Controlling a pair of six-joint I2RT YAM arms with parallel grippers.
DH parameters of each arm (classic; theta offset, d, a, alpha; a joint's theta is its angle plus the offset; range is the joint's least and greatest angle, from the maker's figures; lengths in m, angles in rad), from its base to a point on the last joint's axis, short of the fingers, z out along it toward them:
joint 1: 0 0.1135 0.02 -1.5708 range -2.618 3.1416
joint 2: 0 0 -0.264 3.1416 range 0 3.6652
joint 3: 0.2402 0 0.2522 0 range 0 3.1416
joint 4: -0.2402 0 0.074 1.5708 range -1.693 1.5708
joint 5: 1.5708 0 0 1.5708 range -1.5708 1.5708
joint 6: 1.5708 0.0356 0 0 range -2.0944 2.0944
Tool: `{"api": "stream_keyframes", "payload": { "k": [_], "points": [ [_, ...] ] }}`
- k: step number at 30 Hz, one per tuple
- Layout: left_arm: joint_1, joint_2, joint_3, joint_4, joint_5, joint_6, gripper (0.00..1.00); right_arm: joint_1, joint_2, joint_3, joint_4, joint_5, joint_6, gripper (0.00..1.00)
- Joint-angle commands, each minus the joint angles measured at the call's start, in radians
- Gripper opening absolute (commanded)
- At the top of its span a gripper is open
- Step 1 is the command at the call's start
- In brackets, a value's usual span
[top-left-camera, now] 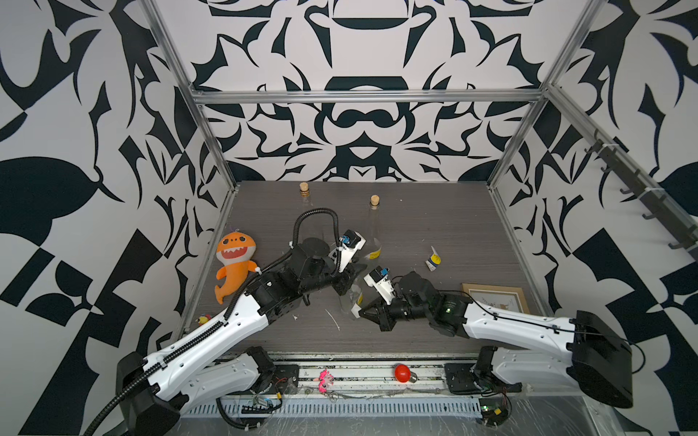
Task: Remove the label from the bottle
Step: Tear open the label from the bottle, then place the bottle at the center of the board.
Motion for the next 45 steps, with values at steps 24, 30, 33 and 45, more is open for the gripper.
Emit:
{"api": "stream_keyframes", "payload": {
  "k": [24,30,33,45],
  "points": [
    [-0.032,-0.038,-0.045,0.004,0.196,0.129,0.0,-0.064,0.0,0.051,-0.152,-0.146,-0.149,0.0],
    [-0.032,-0.028,-0.045,0.006,0.198,0.121,0.0,-0.065,-0.021,0.061,-0.188,-0.14,-0.16,0.0],
    [-0.031,-0.036,-0.057,0.019,0.203,0.118,0.09,-0.065,-0.029,0.064,-0.201,-0.141,-0.162,0.0],
    [-0.032,-0.087,-0.096,0.041,0.198,0.087,0.66,-0.064,-0.016,0.072,-0.194,-0.156,-0.178,0.0]
  ]
}}
